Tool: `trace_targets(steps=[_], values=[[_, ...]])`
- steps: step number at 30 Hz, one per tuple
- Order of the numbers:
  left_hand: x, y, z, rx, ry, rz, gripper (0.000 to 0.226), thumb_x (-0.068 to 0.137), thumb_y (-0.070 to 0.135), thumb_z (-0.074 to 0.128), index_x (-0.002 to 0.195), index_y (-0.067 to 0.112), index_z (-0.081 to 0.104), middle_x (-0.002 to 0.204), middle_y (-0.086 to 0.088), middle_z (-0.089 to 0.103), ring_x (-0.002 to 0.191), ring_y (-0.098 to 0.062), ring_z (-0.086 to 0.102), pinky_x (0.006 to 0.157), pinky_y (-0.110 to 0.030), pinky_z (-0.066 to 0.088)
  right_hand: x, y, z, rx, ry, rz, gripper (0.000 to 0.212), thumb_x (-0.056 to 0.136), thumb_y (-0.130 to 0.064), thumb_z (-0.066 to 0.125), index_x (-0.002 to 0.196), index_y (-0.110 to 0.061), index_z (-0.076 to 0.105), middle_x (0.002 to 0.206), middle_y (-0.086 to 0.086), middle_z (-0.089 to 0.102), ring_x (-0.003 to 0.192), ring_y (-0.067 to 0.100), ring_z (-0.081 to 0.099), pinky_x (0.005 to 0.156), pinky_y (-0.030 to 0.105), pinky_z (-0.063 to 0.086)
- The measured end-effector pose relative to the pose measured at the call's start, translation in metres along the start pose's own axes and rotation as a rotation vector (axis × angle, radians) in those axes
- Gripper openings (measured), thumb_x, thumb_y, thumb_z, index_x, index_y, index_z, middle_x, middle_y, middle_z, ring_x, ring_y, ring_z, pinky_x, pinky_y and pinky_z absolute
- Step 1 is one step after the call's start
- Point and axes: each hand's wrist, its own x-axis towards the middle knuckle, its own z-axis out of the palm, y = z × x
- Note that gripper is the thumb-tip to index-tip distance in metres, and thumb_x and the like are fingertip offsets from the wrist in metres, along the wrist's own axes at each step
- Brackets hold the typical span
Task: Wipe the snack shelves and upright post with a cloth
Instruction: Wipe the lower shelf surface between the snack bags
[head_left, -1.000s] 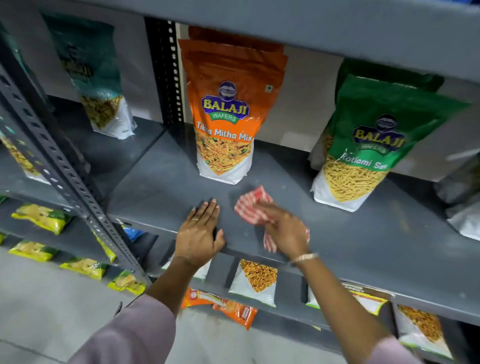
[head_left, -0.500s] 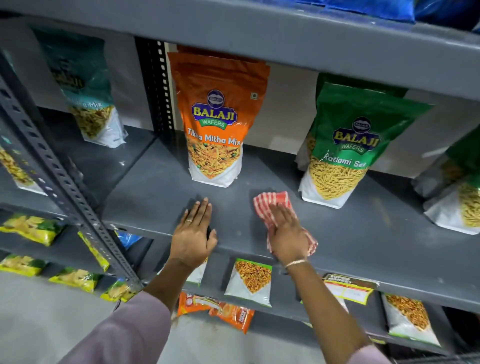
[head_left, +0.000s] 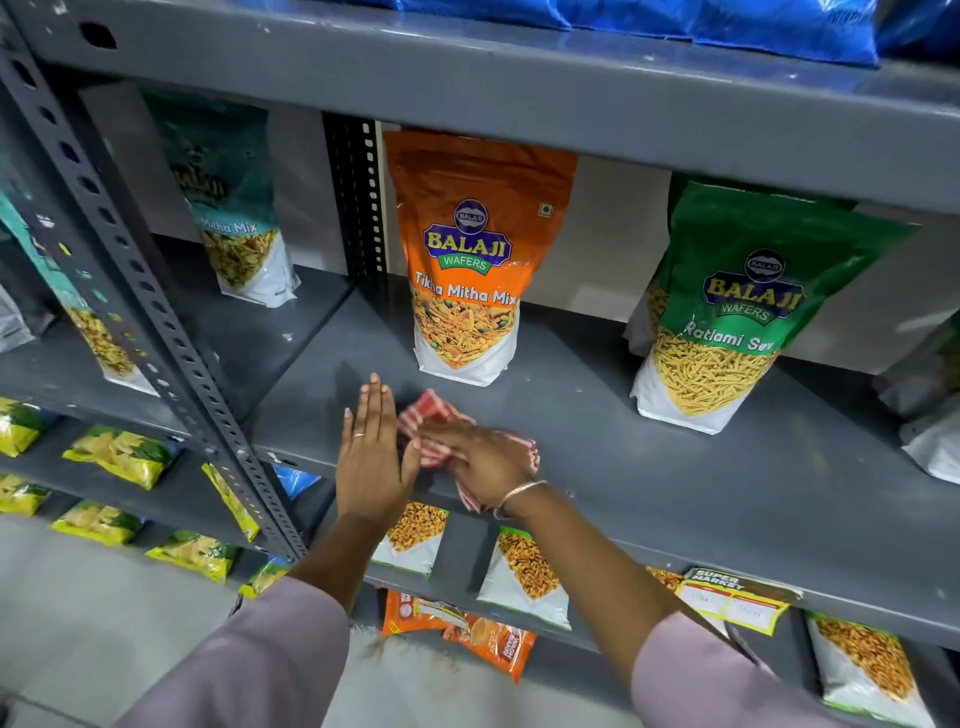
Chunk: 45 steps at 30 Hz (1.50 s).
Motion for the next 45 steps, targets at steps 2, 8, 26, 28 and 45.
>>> trace_targets(steps=[2, 8, 26, 28, 45], values=[[0.003, 0.007, -0.002, -0.010, -0.010, 0.028, 0.070, 0.091, 0.043, 0.017, 0.146, 0.000, 0.011, 0.154, -0.012, 0.006, 0.143, -0.023, 0.005, 0.116, -0.041, 0.004, -0.013, 0.001, -0.011, 0.063, -0.059, 0.012, 0.050, 0.090, -0.010, 0.049, 0.129, -0.041, 0.055, 0.142, -0.006, 0.054, 0.121, 0.023, 0.057, 0.100, 0.026, 0.044], [0.004, 0.041, 0.004, -0.052, -0.083, 0.191, 0.069, 0.091, 0.041, 0.028, 0.145, 0.000, 0.015, 0.153, -0.016, 0.014, 0.141, -0.022, 0.009, 0.114, -0.035, 0.001, -0.042, 0.058, -0.086, 0.081, -0.590, 0.051, 0.042, 0.080, 0.007, 0.053, 0.111, -0.015, 0.072, 0.097, -0.003, 0.075, 0.083, 0.011, 0.060, 0.076, 0.023, 0.046], [-0.012, 0.034, 0.031, 0.020, -0.201, 0.354, 0.075, 0.091, 0.060, 0.023, 0.123, 0.002, 0.059, 0.131, -0.014, 0.055, 0.118, -0.027, 0.055, 0.107, -0.033, 0.023, 0.113, 0.128, -0.048, -0.073, 0.220, 0.842, 0.067, 0.096, -0.028, 0.039, 0.152, -0.015, 0.006, 0.160, 0.012, 0.014, 0.145, 0.036, 0.018, 0.119, 0.048, 0.015], [-0.012, 0.033, 0.034, 0.031, -0.165, 0.364, 0.073, 0.084, 0.057, 0.035, 0.123, 0.000, 0.059, 0.130, -0.015, 0.056, 0.117, -0.028, 0.056, 0.105, -0.035, 0.025, 0.132, 0.145, -0.056, -0.228, 0.134, 0.727, 0.081, 0.085, -0.031, 0.051, 0.152, -0.018, 0.009, 0.158, 0.011, 0.018, 0.145, 0.036, 0.019, 0.119, 0.052, 0.016], [-0.012, 0.038, 0.026, 0.043, -0.225, 0.332, 0.080, 0.092, 0.061, 0.017, 0.123, 0.000, 0.059, 0.130, -0.016, 0.056, 0.117, -0.031, 0.056, 0.109, -0.032, 0.020, 0.029, 0.109, -0.009, -0.257, 0.117, 0.399, 0.058, 0.097, -0.033, 0.021, 0.153, -0.028, 0.008, 0.163, -0.002, 0.003, 0.150, 0.026, 0.008, 0.119, 0.048, 0.020]])
